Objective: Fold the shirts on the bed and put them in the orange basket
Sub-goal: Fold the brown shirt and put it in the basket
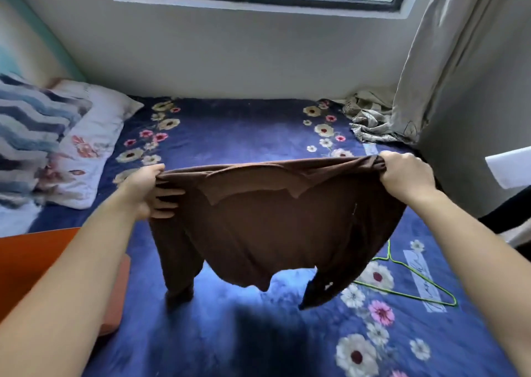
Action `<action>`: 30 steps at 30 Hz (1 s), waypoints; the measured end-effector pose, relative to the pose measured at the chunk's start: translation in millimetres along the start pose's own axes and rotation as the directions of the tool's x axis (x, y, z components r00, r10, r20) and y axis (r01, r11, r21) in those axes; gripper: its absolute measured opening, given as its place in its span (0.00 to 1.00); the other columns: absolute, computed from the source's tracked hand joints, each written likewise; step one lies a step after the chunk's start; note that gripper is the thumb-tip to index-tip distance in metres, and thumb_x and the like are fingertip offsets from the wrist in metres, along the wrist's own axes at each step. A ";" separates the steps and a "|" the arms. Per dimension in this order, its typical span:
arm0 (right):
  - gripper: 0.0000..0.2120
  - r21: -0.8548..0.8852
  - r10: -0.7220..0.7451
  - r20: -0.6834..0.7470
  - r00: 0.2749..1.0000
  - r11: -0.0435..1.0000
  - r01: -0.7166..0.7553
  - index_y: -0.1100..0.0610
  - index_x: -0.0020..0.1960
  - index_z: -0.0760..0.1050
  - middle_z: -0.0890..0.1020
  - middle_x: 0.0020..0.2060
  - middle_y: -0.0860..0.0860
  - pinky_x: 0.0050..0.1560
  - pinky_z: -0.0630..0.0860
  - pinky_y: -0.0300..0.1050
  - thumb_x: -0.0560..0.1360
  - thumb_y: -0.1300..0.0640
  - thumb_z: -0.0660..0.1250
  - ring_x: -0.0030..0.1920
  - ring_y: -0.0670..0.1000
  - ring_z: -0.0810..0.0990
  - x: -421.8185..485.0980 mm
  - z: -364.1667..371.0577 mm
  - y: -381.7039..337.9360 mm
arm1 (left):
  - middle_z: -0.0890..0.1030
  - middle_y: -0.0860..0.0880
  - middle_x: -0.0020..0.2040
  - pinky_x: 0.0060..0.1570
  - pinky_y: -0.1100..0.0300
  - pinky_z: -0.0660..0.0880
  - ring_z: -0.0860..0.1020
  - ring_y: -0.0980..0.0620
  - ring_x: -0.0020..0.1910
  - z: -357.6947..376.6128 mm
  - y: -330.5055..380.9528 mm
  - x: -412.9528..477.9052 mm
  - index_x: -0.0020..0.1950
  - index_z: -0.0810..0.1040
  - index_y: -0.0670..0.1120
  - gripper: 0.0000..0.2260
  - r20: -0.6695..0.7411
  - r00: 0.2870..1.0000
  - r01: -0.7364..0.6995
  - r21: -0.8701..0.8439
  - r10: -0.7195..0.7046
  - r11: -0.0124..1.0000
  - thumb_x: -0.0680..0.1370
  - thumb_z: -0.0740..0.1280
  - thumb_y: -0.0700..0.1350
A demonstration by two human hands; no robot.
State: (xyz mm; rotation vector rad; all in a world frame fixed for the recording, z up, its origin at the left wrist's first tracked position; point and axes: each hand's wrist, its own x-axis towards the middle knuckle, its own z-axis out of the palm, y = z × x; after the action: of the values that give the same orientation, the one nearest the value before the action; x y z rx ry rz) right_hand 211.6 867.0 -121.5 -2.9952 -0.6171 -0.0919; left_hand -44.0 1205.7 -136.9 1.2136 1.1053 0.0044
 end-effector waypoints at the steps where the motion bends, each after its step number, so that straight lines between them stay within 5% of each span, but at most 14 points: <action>1: 0.10 -0.101 -0.011 0.042 0.999 0.995 0.015 0.59 0.55 0.74 0.79 0.53 0.63 0.50 0.73 0.51 0.76 0.61 0.58 0.55 0.64 0.78 10.8 8.8 -2.3 | 0.77 0.40 0.55 0.58 0.46 0.67 0.73 0.37 0.52 3.2 4.7 11.2 0.57 0.73 0.44 0.21 -0.036 0.999 0.023 0.075 -0.020 0.997 0.81 0.51 0.58; 3: 0.10 -0.118 0.088 0.105 0.991 0.990 -0.075 0.60 0.54 0.75 0.79 0.56 0.63 0.53 0.74 0.51 0.77 0.61 0.57 0.55 0.62 0.79 33.9 25.6 -6.0 | 0.77 0.41 0.46 0.55 0.50 0.69 0.74 0.41 0.49 15.2 15.4 31.9 0.49 0.73 0.45 0.18 -0.099 0.994 -0.041 0.096 0.051 0.995 0.81 0.52 0.57; 5: 0.06 0.236 0.248 0.241 0.938 0.923 -0.304 0.61 0.45 0.75 0.81 0.51 0.64 0.42 0.78 0.47 0.75 0.66 0.60 0.42 0.59 0.82 58.0 39.5 -12.2 | 0.76 0.46 0.39 0.40 0.59 0.71 0.76 0.49 0.38 30.8 31.6 52.9 0.41 0.72 0.48 0.16 -0.120 0.980 -0.163 -0.042 0.157 0.986 0.82 0.54 0.55; 6: 0.07 0.494 0.270 0.358 0.894 0.758 -0.427 0.61 0.43 0.75 0.82 0.47 0.63 0.33 0.77 0.44 0.74 0.69 0.60 0.35 0.56 0.81 70.5 46.2 -16.1 | 0.78 0.47 0.41 0.37 0.61 0.72 0.77 0.53 0.36 37.1 40.1 64.6 0.42 0.74 0.48 0.16 -0.134 0.965 -0.242 -0.113 0.227 0.964 0.82 0.55 0.54; 8: 0.08 0.813 0.246 0.493 0.834 0.211 -0.543 0.60 0.48 0.75 0.81 0.44 0.58 0.26 0.78 0.44 0.77 0.68 0.58 0.33 0.53 0.80 89.3 54.6 -27.8 | 0.82 0.47 0.50 0.40 0.64 0.75 0.80 0.57 0.41 43.6 55.2 82.9 0.49 0.78 0.46 0.17 -0.159 0.928 -0.357 -0.129 0.336 0.925 0.82 0.55 0.55; 9: 0.09 0.866 0.278 0.465 0.841 0.055 -0.497 0.58 0.51 0.75 0.80 0.45 0.57 0.28 0.80 0.43 0.79 0.65 0.57 0.35 0.53 0.80 98.8 59.8 -30.2 | 0.82 0.47 0.53 0.43 0.64 0.75 0.81 0.56 0.45 43.6 59.9 91.5 0.51 0.79 0.45 0.18 -0.192 0.909 -0.398 -0.134 0.370 0.908 0.82 0.56 0.56; 10: 0.10 0.908 0.323 0.391 0.862 0.015 -0.418 0.56 0.52 0.76 0.79 0.45 0.55 0.31 0.79 0.42 0.78 0.63 0.57 0.37 0.52 0.79 107.1 66.4 -32.6 | 0.82 0.48 0.54 0.47 0.64 0.75 0.81 0.55 0.50 44.7 62.1 96.7 0.52 0.80 0.45 0.19 -0.220 0.895 -0.424 -0.148 0.388 0.894 0.81 0.56 0.57; 12: 0.10 0.948 0.392 0.151 0.907 0.204 -0.246 0.53 0.47 0.77 0.79 0.42 0.51 0.40 0.74 0.44 0.72 0.58 0.58 0.41 0.49 0.74 109.9 72.5 -35.7 | 0.80 0.51 0.58 0.55 0.65 0.71 0.78 0.56 0.57 50.4 61.0 90.7 0.56 0.80 0.46 0.22 -0.287 0.859 -0.473 -0.124 0.425 0.872 0.78 0.58 0.61; 14: 0.14 0.889 0.357 -0.097 0.929 0.451 -0.080 0.56 0.49 0.79 0.80 0.44 0.50 0.47 0.70 0.42 0.71 0.56 0.56 0.46 0.47 0.73 102.7 78.5 -35.5 | 0.71 0.56 0.60 0.53 0.74 0.63 0.70 0.60 0.60 58.2 48.0 88.3 0.66 0.73 0.46 0.22 -0.395 0.784 -0.526 -0.015 0.478 0.850 0.80 0.57 0.59; 18: 0.19 0.645 0.064 -0.343 0.937 0.741 0.186 0.66 0.62 0.74 0.73 0.66 0.61 0.64 0.62 0.34 0.74 0.62 0.57 0.67 0.57 0.71 74.7 102.4 -22.5 | 0.64 0.57 0.62 0.44 0.89 0.55 0.62 0.60 0.67 59.7 -13.2 89.3 0.75 0.60 0.45 0.22 -0.390 0.750 -0.531 0.128 0.535 0.838 0.82 0.56 0.50; 22: 0.24 0.472 -0.082 -0.195 0.977 0.866 0.166 0.64 0.62 0.75 0.70 0.70 0.57 0.59 0.72 0.52 0.68 0.65 0.56 0.65 0.61 0.73 37.3 165.8 -3.5 | 0.61 0.57 0.72 0.64 0.78 0.56 0.60 0.61 0.71 40.8 -109.4 132.3 0.77 0.49 0.42 0.30 -0.376 0.800 -0.462 0.112 0.468 0.880 0.81 0.61 0.46; 25: 0.26 0.319 -0.178 0.058 0.982 0.935 0.151 0.65 0.64 0.74 0.70 0.70 0.59 0.63 0.70 0.58 0.66 0.72 0.61 0.65 0.64 0.73 0.6 228.9 7.7 | 0.67 0.57 0.67 0.59 0.78 0.59 0.66 0.63 0.65 45.2 -176.5 144.6 0.73 0.62 0.40 0.22 -0.376 0.838 -0.371 0.141 0.396 0.918 0.81 0.62 0.45; 28: 0.30 0.151 -0.206 0.395 0.895 0.976 0.158 0.64 0.69 0.70 0.66 0.72 0.61 0.68 0.65 0.57 0.67 0.75 0.63 0.69 0.65 0.67 -43.1 302.5 14.9 | 0.78 0.44 0.52 0.47 0.64 0.66 0.73 0.48 0.53 52.1 -259.7 166.9 0.53 0.75 0.37 0.16 -0.443 0.896 0.025 0.128 0.034 0.991 0.81 0.62 0.50; 30: 0.30 0.037 -0.118 0.605 0.788 0.992 0.120 0.58 0.75 0.60 0.58 0.75 0.60 0.70 0.60 0.51 0.74 0.67 0.62 0.74 0.61 0.60 -77.0 350.9 20.8 | 0.78 0.39 0.55 0.45 0.55 0.72 0.76 0.41 0.52 58.1 -313.2 178.9 0.55 0.74 0.38 0.16 -0.372 0.885 0.269 -0.081 -0.279 0.960 0.80 0.62 0.51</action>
State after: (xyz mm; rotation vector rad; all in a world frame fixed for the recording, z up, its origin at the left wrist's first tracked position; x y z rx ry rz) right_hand 164.0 850.1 -477.8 -2.9504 -0.8487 0.9007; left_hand -78.9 1128.9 -492.3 1.0453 1.6090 0.0402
